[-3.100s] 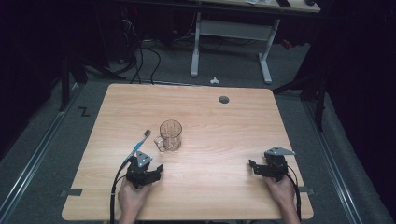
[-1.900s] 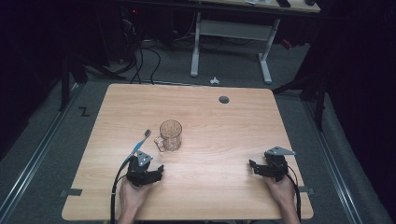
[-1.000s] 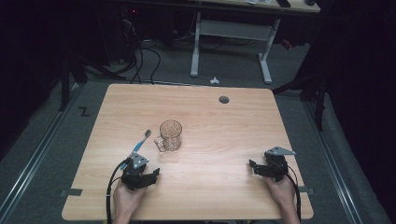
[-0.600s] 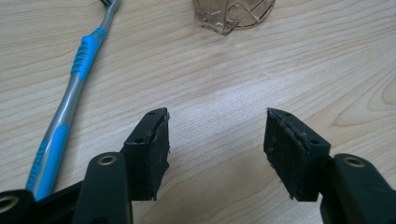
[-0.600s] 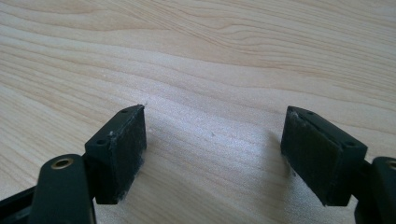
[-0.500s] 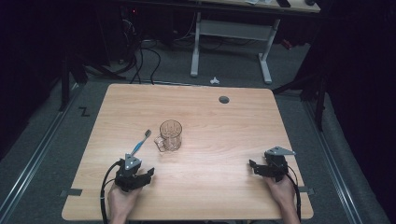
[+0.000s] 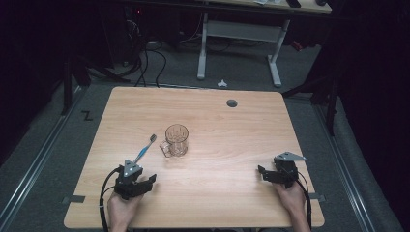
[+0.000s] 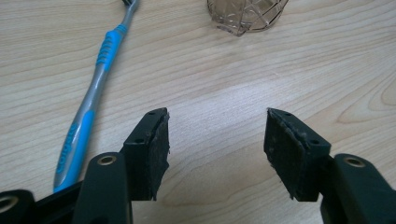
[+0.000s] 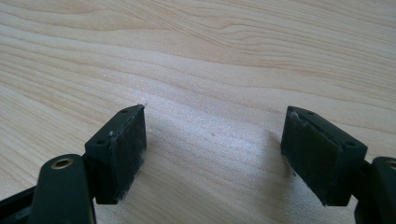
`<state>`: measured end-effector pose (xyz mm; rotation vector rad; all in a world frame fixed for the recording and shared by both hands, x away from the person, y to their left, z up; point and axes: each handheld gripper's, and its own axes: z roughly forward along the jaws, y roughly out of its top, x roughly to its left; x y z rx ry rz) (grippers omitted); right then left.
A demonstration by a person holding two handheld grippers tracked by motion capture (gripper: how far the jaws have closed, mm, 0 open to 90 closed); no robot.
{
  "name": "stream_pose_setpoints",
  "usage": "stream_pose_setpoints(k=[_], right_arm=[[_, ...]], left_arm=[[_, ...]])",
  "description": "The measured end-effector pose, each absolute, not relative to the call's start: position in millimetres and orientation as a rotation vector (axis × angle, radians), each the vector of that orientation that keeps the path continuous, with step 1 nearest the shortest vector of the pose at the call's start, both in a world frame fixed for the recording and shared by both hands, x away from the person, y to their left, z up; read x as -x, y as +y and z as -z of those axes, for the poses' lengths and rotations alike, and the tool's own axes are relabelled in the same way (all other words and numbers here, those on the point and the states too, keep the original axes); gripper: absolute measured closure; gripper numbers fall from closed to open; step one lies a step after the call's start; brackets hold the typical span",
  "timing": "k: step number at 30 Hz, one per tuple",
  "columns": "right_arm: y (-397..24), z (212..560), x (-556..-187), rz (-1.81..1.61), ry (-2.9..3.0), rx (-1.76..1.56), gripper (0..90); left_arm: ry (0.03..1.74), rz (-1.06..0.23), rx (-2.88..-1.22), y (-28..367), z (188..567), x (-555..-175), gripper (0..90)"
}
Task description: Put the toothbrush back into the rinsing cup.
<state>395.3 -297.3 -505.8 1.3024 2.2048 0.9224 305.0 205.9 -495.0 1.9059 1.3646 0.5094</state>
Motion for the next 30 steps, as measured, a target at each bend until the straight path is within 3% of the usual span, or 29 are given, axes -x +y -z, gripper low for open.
stream_pose_setpoints(k=[30], right_arm=[[-297.3,505.8,-395.2,-0.923,2.205,-1.303,22.5]], left_arm=[[1.453,-0.533,-1.834,241.1,475.0,-303.0,40.4]])
